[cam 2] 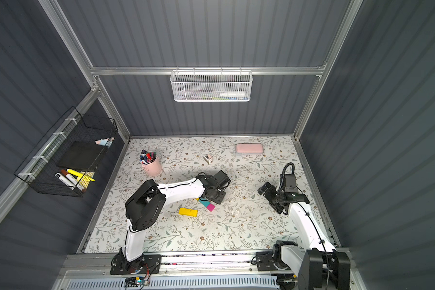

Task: Assemble the letter v with building blocks
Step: Assemble the building block at the center of the board.

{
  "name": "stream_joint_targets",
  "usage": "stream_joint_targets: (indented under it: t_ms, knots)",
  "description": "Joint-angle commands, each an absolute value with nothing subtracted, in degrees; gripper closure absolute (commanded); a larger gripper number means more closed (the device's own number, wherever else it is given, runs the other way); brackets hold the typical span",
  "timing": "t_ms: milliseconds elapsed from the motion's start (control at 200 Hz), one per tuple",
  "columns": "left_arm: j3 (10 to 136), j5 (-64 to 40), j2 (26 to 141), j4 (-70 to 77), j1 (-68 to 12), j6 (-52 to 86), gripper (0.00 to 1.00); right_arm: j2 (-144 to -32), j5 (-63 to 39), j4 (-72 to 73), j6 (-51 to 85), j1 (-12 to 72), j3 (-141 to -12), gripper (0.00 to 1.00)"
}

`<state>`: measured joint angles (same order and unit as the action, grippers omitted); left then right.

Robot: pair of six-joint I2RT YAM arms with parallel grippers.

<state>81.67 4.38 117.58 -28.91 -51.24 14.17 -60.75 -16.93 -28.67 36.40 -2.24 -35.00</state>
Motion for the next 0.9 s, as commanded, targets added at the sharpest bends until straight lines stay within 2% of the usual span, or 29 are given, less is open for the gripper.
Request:
stream_joint_targets:
  t_ms: [0, 895]
  knots:
    - [79.43, 4.66, 116.21, -30.43, -50.8, 15.12, 0.65, -60.25, -17.58, -28.75, 36.3, -2.11, -34.3, 0.01]
    - [75.84, 1.8, 115.52, -28.73, -51.68, 12.83, 0.65, -59.41, -17.31, -29.64, 36.3, -2.02, -34.26, 0.01]
